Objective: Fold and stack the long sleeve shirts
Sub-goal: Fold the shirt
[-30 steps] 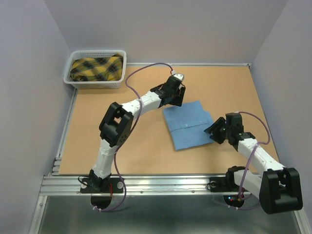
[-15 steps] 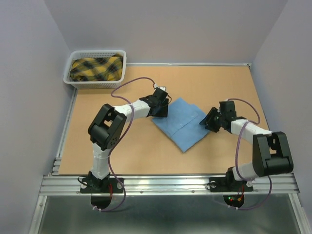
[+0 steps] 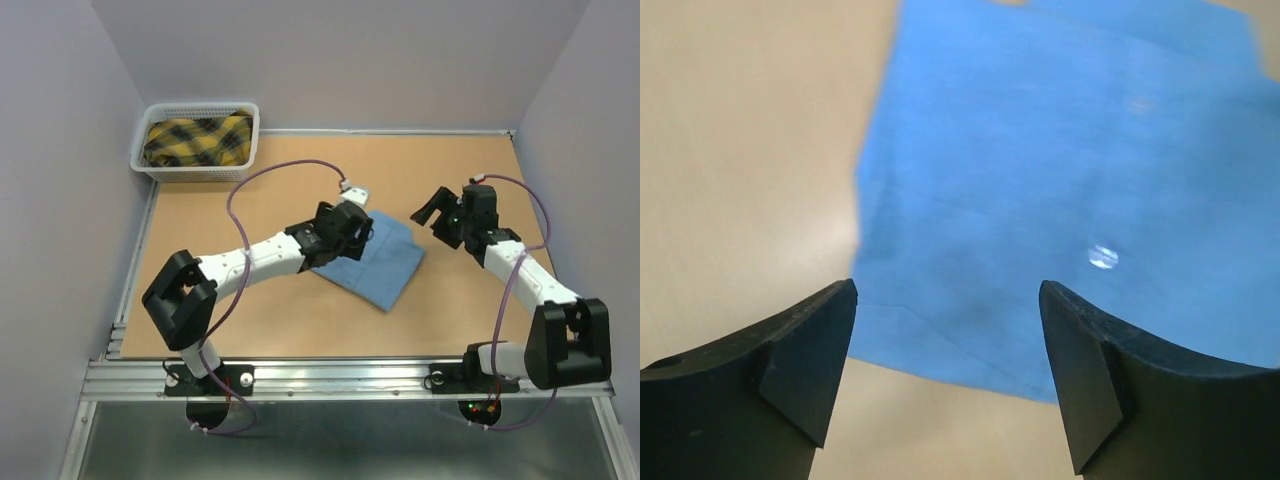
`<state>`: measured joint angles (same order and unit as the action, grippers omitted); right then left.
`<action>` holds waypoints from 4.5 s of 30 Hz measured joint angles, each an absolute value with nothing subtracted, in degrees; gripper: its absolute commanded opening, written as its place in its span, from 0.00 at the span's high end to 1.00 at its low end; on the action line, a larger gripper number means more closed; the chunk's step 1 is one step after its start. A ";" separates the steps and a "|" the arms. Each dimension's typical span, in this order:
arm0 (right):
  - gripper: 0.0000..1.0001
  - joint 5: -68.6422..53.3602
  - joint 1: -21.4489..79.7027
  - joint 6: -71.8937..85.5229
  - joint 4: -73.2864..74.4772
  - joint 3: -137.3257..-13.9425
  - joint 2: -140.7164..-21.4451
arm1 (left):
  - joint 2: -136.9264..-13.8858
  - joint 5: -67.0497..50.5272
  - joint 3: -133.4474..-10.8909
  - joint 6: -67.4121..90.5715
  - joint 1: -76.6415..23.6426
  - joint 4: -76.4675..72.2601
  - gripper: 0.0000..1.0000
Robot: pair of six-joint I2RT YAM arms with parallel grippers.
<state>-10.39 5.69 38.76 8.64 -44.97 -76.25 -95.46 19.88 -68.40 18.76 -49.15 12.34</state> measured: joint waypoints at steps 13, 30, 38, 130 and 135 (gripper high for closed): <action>0.00 -4.84 5.37 43.79 20.69 -43.03 -59.79 | -94.61 24.08 -65.28 -7.40 -78.19 2.96 0.01; 0.00 -3.77 5.23 45.08 24.64 -43.03 -57.47 | -112.01 28.16 -71.72 -16.67 -84.40 5.10 0.07; 0.00 -3.73 5.23 45.25 25.17 -43.03 -57.43 | -115.70 33.61 -74.96 -16.97 -84.27 5.02 0.11; 0.25 -24.21 8.78 72.69 -32.16 -11.84 -76.18 | -105.16 20.95 -73.65 2.70 -73.65 8.21 1.00; 0.34 -23.75 9.43 73.12 -34.46 -11.81 -78.28 | -105.16 20.51 -73.65 3.46 -73.63 7.84 1.00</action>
